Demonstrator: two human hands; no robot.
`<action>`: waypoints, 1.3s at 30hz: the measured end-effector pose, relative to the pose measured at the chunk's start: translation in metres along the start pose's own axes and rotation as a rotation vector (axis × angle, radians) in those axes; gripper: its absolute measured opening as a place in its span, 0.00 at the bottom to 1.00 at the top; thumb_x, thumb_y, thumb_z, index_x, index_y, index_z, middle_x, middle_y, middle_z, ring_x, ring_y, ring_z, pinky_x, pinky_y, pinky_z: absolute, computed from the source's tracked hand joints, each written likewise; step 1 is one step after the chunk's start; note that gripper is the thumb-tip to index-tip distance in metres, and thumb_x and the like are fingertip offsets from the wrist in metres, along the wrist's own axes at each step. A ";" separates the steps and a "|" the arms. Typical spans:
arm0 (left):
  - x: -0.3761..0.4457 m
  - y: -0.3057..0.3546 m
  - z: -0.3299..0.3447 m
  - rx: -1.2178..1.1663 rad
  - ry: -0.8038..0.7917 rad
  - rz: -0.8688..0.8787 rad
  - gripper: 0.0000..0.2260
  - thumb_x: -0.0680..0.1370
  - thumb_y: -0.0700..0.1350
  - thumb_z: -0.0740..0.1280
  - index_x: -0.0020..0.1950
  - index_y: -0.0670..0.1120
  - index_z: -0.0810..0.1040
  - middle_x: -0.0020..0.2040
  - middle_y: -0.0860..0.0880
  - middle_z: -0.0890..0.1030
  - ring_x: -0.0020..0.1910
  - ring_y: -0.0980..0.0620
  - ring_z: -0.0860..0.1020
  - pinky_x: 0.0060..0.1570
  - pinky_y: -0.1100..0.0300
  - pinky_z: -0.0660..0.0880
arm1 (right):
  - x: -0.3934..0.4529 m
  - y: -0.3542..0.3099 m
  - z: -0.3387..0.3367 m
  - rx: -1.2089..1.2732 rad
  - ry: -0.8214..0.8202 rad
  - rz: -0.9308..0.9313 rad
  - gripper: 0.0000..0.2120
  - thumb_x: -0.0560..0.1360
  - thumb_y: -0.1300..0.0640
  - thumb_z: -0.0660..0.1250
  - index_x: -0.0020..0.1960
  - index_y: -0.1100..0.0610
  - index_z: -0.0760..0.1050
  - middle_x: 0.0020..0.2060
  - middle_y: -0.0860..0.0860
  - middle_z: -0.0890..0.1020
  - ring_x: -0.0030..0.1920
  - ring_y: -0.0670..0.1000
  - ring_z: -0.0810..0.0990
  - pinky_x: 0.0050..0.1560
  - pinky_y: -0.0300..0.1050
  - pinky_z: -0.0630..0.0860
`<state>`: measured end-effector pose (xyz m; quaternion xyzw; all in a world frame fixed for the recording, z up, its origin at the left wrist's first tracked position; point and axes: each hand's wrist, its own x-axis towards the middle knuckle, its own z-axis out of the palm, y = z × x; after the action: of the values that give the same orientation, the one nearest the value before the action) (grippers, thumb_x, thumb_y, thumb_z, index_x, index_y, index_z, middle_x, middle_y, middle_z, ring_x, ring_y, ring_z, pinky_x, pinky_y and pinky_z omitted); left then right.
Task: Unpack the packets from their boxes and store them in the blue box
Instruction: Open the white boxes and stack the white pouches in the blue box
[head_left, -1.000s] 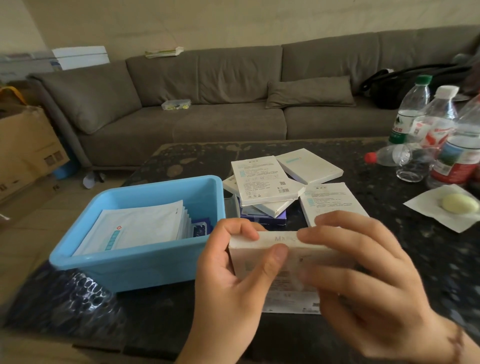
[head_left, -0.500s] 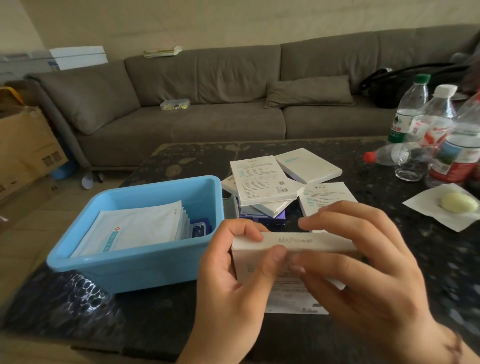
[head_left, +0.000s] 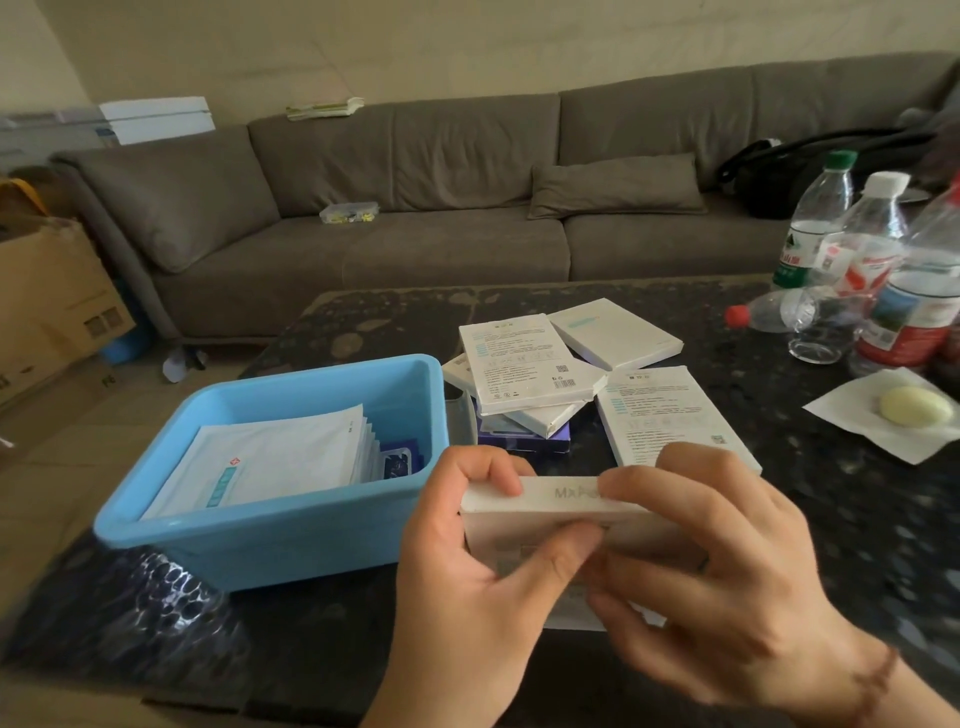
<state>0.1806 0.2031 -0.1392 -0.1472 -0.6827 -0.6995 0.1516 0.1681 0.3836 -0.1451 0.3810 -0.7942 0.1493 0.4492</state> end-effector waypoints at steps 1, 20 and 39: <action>0.000 -0.002 0.000 0.031 0.007 0.015 0.17 0.60 0.54 0.78 0.43 0.60 0.74 0.48 0.53 0.82 0.50 0.44 0.83 0.41 0.58 0.82 | -0.001 0.000 0.001 -0.001 -0.007 0.008 0.06 0.70 0.50 0.71 0.38 0.50 0.85 0.59 0.50 0.74 0.48 0.59 0.75 0.43 0.51 0.74; 0.002 -0.019 0.015 0.320 0.036 0.350 0.36 0.68 0.50 0.73 0.71 0.57 0.60 0.75 0.51 0.65 0.71 0.46 0.71 0.65 0.52 0.73 | -0.037 0.051 -0.028 0.561 0.395 0.947 0.15 0.71 0.48 0.74 0.55 0.44 0.75 0.45 0.48 0.86 0.41 0.49 0.84 0.42 0.44 0.83; -0.001 -0.038 0.013 0.552 -0.195 0.286 0.06 0.73 0.52 0.67 0.48 0.55 0.80 0.53 0.63 0.81 0.55 0.60 0.80 0.52 0.72 0.74 | -0.060 0.112 0.014 -0.404 -0.808 0.668 0.31 0.76 0.36 0.61 0.77 0.38 0.56 0.79 0.43 0.54 0.79 0.54 0.40 0.77 0.58 0.42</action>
<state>0.1655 0.2172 -0.1738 -0.2612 -0.8302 -0.4425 0.2164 0.0952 0.4782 -0.1910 0.0422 -0.9935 -0.0297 0.1017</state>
